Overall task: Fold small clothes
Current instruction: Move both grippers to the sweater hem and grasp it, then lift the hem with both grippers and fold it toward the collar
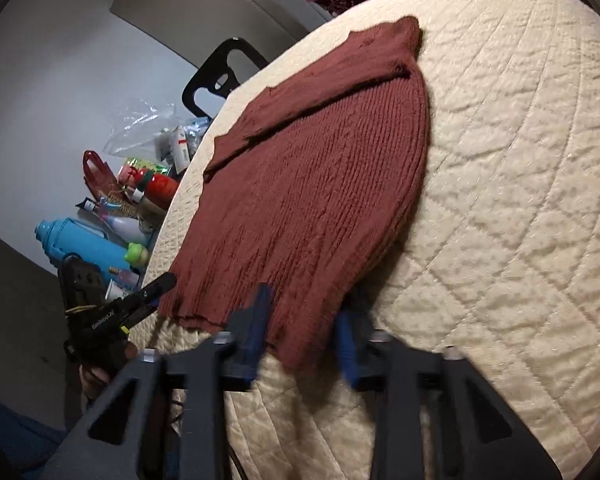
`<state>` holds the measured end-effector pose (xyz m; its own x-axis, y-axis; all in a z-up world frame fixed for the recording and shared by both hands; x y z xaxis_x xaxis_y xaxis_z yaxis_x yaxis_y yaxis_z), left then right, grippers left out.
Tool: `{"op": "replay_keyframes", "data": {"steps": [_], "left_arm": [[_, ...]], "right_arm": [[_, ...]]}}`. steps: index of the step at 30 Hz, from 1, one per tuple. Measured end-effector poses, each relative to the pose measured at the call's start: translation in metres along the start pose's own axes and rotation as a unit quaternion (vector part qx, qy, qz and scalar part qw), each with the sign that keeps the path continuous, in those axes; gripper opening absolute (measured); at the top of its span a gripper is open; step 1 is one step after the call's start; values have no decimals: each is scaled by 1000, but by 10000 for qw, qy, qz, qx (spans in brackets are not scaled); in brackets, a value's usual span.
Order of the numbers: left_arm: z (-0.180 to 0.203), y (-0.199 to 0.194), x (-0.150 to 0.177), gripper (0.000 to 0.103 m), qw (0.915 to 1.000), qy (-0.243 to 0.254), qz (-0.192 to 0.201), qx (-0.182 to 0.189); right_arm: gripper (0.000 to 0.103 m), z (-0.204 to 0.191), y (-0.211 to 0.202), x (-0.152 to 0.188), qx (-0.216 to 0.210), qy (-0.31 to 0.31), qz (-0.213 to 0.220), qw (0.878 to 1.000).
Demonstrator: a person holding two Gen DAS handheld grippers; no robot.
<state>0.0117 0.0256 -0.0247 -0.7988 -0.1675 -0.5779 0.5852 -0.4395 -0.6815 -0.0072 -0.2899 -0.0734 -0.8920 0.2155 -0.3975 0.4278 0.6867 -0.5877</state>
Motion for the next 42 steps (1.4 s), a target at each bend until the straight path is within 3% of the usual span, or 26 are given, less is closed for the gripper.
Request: {"op": "replay_keyframes", "data": {"steps": [2,3,6,13,23,30,35,38,42], "left_arm": [[-2,0,1,38,10000,26,-6,-52],[-4,1,2,26,10000,-18,-38,-22],[-12,0,2,10,9998,-157,-92,17],[-6,-25,-1,10,9996,-93,134,234],[-5,-71,11,8,9986,-4,353,397],[-21,-59,22,8,9993,-227,104,293],[-24,-45,26,8,9991,-234,-70,354],[-20,-49,22,8,9989,-172,5,436],[-9,-63,7,8,9966,-76,383,730]], "right_arm": [[9,0,0,4,58,-58,10,10000],[9,0,-1,5,100,-85,34,9999],[8,2,-9,3,76,-53,197,9998],[8,-8,-43,0,55,-301,573,9979],[8,-17,-74,25,-163,-435,540,9975],[8,5,-59,42,36,-162,113,9998],[8,7,-55,40,105,-228,73,9997],[8,3,-59,37,64,-268,125,9995],[8,-7,-69,28,-91,-423,321,9985]]}}
Point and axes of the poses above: each gripper's, at about its wrist camera, not at the fingertips, and y roughly the way its jaws point, z to its right, x to its underside, the point moved 4 cm from there along y, roughly the way its jaws point, and after that the axes turned 4 degrees about y, right-handed, at the moved point
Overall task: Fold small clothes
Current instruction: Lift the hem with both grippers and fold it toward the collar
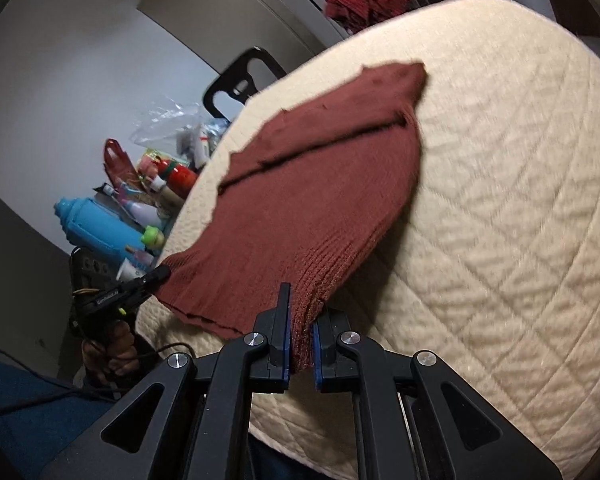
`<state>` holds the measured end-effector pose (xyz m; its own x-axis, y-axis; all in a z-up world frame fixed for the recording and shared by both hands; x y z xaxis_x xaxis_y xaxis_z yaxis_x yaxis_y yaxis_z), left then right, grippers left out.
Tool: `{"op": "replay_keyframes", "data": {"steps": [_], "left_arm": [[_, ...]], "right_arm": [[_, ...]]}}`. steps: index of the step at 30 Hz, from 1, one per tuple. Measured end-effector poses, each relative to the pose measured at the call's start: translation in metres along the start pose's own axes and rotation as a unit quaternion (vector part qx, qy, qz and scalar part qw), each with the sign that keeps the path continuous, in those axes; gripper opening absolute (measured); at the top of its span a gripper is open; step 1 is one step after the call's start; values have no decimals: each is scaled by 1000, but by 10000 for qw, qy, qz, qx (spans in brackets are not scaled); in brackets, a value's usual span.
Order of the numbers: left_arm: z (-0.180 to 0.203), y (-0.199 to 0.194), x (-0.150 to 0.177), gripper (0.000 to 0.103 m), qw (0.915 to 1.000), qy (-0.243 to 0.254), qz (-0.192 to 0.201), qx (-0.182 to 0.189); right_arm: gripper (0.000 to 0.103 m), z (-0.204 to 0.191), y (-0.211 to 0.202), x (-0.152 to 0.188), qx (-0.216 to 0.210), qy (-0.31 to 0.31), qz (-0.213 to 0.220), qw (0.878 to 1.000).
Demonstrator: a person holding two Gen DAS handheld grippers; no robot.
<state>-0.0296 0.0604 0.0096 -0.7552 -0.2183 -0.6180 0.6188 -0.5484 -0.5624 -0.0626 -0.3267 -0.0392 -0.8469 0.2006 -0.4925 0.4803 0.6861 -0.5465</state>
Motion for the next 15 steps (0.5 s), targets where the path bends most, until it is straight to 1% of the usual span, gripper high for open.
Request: {"op": "replay_keyframes", "data": {"steps": [4,8,13,15], "left_arm": [[11,-2,-31,7,9987,194,428,208],[22,12,-71,7,9960,447,732,233],[21,34,-118,7,9944,526,902,159],[18,45,-136,7,9942,555,925,37]], "right_arm": [[8,-10,-5,-27,-268,-186,330,9989],[8,-16,2,-61,-359,-349,554,9972],[8,-12,16,-116,-267,-386,820,9955],[8,-7,22,-137,-293,-283,918,9949]]}}
Point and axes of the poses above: each gripper's, at about its wrist camera, not at the fingertips, and y roughly the way its jaws point, z to its right, x to its underside, the point moved 4 cm from there along y, roughly the way its jaws point, and after that the axes turned 4 degrees about y, right-handed, at the moved point
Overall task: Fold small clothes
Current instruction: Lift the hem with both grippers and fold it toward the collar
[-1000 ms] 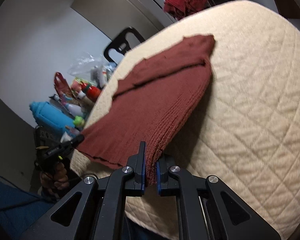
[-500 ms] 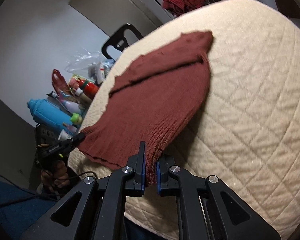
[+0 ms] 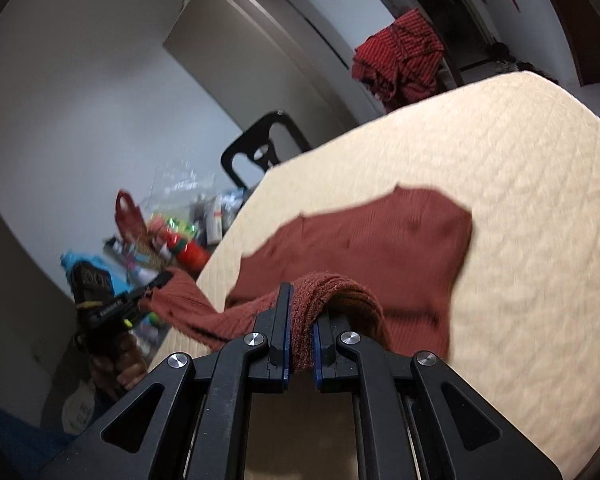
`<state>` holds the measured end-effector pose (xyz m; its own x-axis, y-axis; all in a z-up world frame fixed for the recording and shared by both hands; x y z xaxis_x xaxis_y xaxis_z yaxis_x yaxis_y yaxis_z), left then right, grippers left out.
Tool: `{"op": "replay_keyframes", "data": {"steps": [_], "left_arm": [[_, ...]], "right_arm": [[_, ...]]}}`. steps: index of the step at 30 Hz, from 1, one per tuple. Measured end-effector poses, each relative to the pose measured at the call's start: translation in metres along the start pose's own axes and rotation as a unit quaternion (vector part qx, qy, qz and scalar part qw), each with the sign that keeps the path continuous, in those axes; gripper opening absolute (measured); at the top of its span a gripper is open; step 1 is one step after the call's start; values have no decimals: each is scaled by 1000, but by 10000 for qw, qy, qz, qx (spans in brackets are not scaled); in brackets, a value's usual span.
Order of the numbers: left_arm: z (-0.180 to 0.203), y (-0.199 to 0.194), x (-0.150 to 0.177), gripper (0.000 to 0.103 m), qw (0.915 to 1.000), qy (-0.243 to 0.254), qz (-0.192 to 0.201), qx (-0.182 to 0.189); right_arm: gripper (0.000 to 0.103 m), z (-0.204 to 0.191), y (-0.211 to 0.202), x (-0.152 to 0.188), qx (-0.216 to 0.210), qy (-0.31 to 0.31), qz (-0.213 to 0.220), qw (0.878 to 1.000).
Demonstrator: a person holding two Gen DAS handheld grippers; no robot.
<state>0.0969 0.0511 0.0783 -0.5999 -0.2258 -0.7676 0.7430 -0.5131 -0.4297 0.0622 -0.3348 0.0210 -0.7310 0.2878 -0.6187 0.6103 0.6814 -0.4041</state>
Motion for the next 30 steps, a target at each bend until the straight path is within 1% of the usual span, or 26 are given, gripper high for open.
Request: {"op": "replay_keyframes", "data": {"steps": [3,5,7,11,13,15,19,22,23,25,28,30], "left_arm": [[-10,23,-15,7,9999,-46,-49,-140],[-20,41,-20,7,9995,-131,-153,-235],[-30,59,-16,7,9986,-194,-298,-386],[-55,91,-1,7,9948,-482,-671,-595],[-62,96,4,7,9934,-624,-737,-616],[-66,93,2,7,9935,-728,-673,-560],[-64,86,-15,7,9952,-750,-434,-464],[-66,93,-28,7,9951,-773,-397,-482],[-68,98,-30,7,9946,-798,-439,-497],[-74,111,-30,7,9923,-877,-630,-600],[-83,129,-20,7,9883,-965,-919,-746],[-88,135,-16,8,9860,-1058,-1014,-791]], "right_arm": [[8,14,18,-23,108,196,24,9997],[8,26,35,-33,238,331,-60,9992],[8,38,54,-37,371,435,-205,9982],[8,64,83,-32,633,663,-521,9944],[8,73,88,-31,689,787,-596,9927],[8,74,87,-34,627,827,-581,9929],[8,65,83,-50,470,737,-446,9952],[8,64,90,-66,477,740,-358,9955],[8,65,96,-70,467,776,-356,9953],[8,74,109,-73,485,919,-482,9934],[10,92,127,-69,700,1193,-696,9879],[10,100,132,-65,735,1378,-783,9846]]}}
Point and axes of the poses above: each gripper's, at about its wrist camera, not at the fingertips, and y roughly the way its jaws point, z to its right, x to its underside, the point moved 4 cm from there along y, roughly the way its jaws point, and after that the axes turned 4 degrees about y, right-handed, at the moved point
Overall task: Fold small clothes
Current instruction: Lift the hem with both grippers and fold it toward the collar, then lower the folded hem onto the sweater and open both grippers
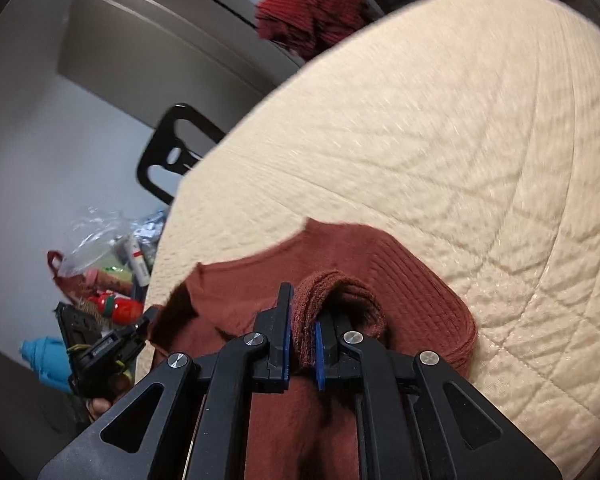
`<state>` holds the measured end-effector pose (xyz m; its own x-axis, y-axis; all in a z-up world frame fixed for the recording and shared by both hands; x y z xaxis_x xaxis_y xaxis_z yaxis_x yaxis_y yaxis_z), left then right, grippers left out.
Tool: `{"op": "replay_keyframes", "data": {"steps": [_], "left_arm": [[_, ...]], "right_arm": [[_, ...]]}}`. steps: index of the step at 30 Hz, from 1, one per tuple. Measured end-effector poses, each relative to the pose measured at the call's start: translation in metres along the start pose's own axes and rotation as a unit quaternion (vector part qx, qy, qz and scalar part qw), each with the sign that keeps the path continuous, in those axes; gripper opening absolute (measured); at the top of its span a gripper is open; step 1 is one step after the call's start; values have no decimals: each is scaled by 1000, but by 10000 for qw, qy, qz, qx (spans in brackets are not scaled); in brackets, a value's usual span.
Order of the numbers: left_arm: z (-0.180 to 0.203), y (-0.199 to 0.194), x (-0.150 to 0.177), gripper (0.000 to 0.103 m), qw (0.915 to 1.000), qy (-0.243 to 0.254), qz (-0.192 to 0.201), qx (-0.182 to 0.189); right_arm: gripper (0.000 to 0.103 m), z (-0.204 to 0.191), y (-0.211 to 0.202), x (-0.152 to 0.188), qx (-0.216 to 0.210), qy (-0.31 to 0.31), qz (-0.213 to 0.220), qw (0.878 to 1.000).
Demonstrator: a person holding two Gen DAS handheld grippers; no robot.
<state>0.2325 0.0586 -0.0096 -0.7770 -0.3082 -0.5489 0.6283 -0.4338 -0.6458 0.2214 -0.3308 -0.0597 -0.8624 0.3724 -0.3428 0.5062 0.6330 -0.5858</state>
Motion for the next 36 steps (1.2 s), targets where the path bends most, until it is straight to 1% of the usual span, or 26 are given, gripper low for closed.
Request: {"op": "replay_keyframes", "data": {"steps": [1,4,6,7,9,11,12,14,18,20,21,22,25,28,30,32,34,35,36], "left_arm": [[-1,1,1,8,10000,-29,-1,31],[-3,-2,0,8,9999,-99,63,19],[-4,-4,-3,9,9998,-131,129,42],[-5,-6,-7,12,9997,-137,189,1],[-6,-12,-11,18,9991,-150,383,-124],[-8,-17,-15,19,9985,-177,492,-139],[-8,-19,-16,19,9984,-169,517,-175],[-5,-23,-16,19,9982,-63,545,-230],[7,-28,-9,19,9977,325,495,-314],[16,-31,0,22,9970,577,429,-295],[19,-32,2,26,9962,705,416,-312],[24,-34,8,27,9949,861,404,-322],[32,-36,26,27,9919,1183,310,-349],[31,-42,41,27,9886,1413,226,-470],[28,-48,49,27,9862,1509,256,-629],[22,-54,54,27,9852,1527,277,-729],[17,-54,58,27,9859,1496,219,-724],[15,-51,60,27,9861,1483,162,-736],[14,-48,63,27,9861,1478,111,-756]], "right_arm": [[11,1,0,0,-21,34,8,10000],[17,1,-5,-1,-96,94,124,9998],[18,0,-9,-4,-89,95,214,9997],[18,-1,-11,-5,-89,68,256,9996],[23,-3,-14,-8,-106,30,354,9993],[37,-5,-17,-10,-136,12,473,9988],[38,-5,-20,-11,-105,8,555,9984],[39,-4,-25,-13,-25,-33,648,9979],[39,-8,-32,-10,85,-213,757,9969],[39,-12,-35,-4,95,-422,726,9964],[39,-14,-36,-1,155,-520,727,9959],[39,-15,-38,2,225,-608,740,9952],[39,-19,-44,18,441,-952,749,9917],[39,-13,-52,40,853,-1216,693,9865],[39,-5,-59,53,1080,-1278,703,9834],[39,3,-64,65,1090,-1295,651,9834],[39,9,-66,75,1067,-1334,514,9840],[36,10,-65,78,1092,-1372,488,9833],[29,11,-64,79,1098,-1420,463,9827]]}}
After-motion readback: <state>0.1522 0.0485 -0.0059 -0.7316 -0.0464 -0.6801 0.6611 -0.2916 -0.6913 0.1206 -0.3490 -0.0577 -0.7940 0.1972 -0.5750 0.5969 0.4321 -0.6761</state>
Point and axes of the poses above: each gripper's, at about its wrist camera, not at the fingertips, and y roughly the way its jaws point, z to its right, x to its underside, the point moved 4 cm from there along y, roughly the way its jaws point, and after that the axes turned 4 degrees about y, right-handed, at the moved point
